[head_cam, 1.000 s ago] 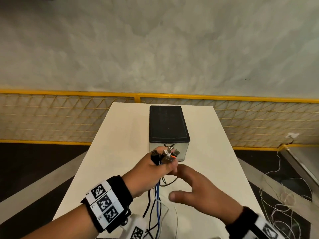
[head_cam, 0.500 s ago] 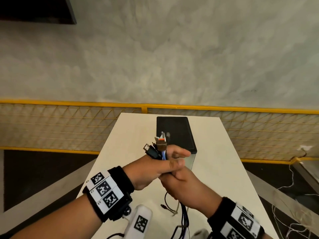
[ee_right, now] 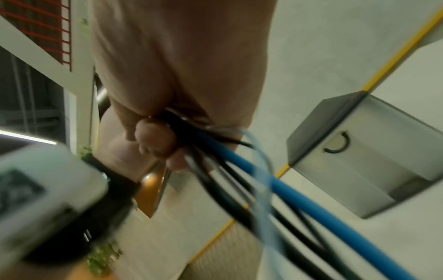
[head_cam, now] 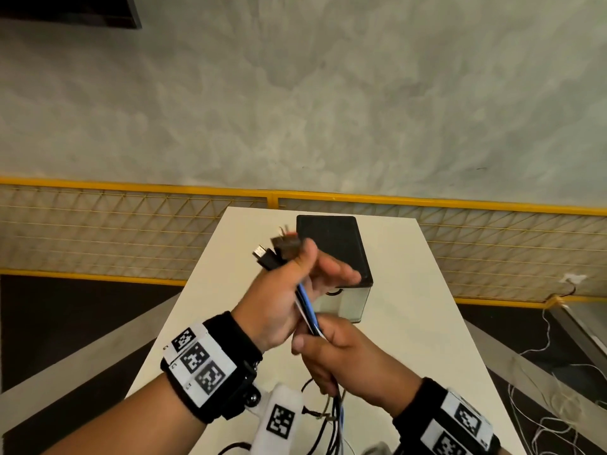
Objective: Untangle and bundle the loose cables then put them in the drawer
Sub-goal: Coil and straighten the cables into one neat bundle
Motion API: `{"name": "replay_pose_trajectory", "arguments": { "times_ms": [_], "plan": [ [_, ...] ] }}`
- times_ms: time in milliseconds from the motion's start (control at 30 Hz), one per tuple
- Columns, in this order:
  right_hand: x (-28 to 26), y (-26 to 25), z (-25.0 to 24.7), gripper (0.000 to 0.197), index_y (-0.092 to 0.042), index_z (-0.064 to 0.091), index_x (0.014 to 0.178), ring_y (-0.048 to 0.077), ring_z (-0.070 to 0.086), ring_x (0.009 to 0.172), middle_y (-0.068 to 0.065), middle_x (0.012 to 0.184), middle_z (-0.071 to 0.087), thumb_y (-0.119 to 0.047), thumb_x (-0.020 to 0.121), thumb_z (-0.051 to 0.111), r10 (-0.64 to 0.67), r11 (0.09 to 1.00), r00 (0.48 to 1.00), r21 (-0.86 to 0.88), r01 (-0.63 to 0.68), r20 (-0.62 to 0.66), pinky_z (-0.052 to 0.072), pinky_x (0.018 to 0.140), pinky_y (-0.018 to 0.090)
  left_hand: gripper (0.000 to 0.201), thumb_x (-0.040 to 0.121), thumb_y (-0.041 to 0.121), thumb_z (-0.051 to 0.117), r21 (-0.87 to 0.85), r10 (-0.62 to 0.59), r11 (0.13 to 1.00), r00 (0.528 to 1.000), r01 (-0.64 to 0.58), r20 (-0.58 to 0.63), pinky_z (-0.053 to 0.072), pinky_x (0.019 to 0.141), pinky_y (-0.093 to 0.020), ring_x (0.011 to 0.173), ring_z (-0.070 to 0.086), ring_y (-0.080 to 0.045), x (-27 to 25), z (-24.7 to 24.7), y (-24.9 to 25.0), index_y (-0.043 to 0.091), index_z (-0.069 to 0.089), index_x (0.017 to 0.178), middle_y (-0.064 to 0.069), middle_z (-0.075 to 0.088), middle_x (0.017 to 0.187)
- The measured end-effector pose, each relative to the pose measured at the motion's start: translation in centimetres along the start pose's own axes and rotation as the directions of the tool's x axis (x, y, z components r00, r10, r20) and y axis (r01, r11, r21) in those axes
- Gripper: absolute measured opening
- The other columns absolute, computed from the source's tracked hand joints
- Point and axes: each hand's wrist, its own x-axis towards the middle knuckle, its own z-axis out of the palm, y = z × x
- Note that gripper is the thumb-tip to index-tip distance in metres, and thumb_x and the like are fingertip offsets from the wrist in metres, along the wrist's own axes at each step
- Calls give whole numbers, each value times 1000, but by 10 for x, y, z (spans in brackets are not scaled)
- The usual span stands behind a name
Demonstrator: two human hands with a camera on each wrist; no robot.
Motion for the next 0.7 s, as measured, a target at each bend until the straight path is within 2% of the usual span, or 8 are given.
{"name": "replay_pose_trajectory", "arguments": {
  "times_ms": [67, 133, 233, 333, 433, 500, 600, 700],
  "plan": [
    [-1, 13, -1, 19, -14, 55, 78, 11, 35, 36, -6, 45, 40, -30, 88, 57, 86, 995, 996, 43, -85, -14, 33, 43, 24, 44, 87, 45, 48, -174, -27, 985, 996, 12, -85, 59, 82, -45, 67, 72, -22, 7, -1, 10, 13, 65, 62, -6, 68, 67],
    [-1, 22, -4, 22, -17, 55, 75, 9, 32, 38, -7, 46, 38, -34, 87, 57, 124, 990, 992, 74, -123, -11, 29, 43, 22, 45, 88, 49, 46, -234, -87, 971, 989, 56, -124, 59, 59, -36, 51, 63, -15, 10, -3, 17, 16, 58, 60, -1, 59, 60],
    [-2, 25, -11, 27, -18, 57, 77, 9, 30, 43, -9, 50, 37, -44, 86, 57, 105, 989, 994, 99, -106, 20, 27, 44, 22, 50, 94, 54, 40, -273, -171, 952, 980, 137, -103, 34, 40, -19, 35, 39, -6, 10, -10, 19, 19, 48, 58, 4, 44, 53],
    [-5, 29, -15, 30, -16, 56, 82, 9, 30, 46, -10, 53, 36, -46, 87, 55, 91, 990, 995, 104, -94, 30, 28, 46, 20, 51, 93, 54, 41, -307, -189, 938, 981, 163, -54, 20, 38, -17, 30, 31, -2, 11, -19, 24, 19, 44, 57, 6, 38, 47],
    [-8, 33, -21, 23, -23, 60, 80, 10, 32, 49, -11, 55, 38, -43, 90, 55, 85, 996, 996, 7, -85, 28, 30, 48, 22, 52, 94, 54, 41, -283, -289, 914, 956, 291, 49, 21, 38, -15, 29, 31, -2, 7, -23, 28, 19, 42, 56, 6, 37, 45],
    [-8, 30, -30, 20, -31, 61, 77, 8, 37, 52, -14, 55, 44, -46, 89, 56, 59, 978, 998, -201, -58, 2, 33, 51, 22, 52, 94, 53, 43, -200, -389, 895, 917, 399, 87, 22, 38, -15, 30, 29, -2, 0, -24, 27, 18, 40, 56, 6, 36, 44],
    [-2, 18, -44, 19, -30, 59, 76, 2, 43, 59, -14, 62, 50, -43, 90, 58, 27, 866, 999, -501, -13, 22, 38, 58, 26, 49, 91, 51, 49, -84, -514, 847, 849, 524, 123, 23, 38, -16, 31, 27, -2, -9, -26, 24, 18, 40, 57, 6, 34, 46],
    [3, 6, -50, 29, -24, 62, 81, 11, 52, 67, -1, 72, 58, -53, 84, 60, 26, 790, 996, -612, 32, 86, 46, 66, 38, 47, 89, 51, 51, 40, -627, 777, 768, 628, 135, 23, 36, -15, 31, 24, -1, -19, -26, 18, 18, 41, 57, 6, 33, 46]
  ]
}}
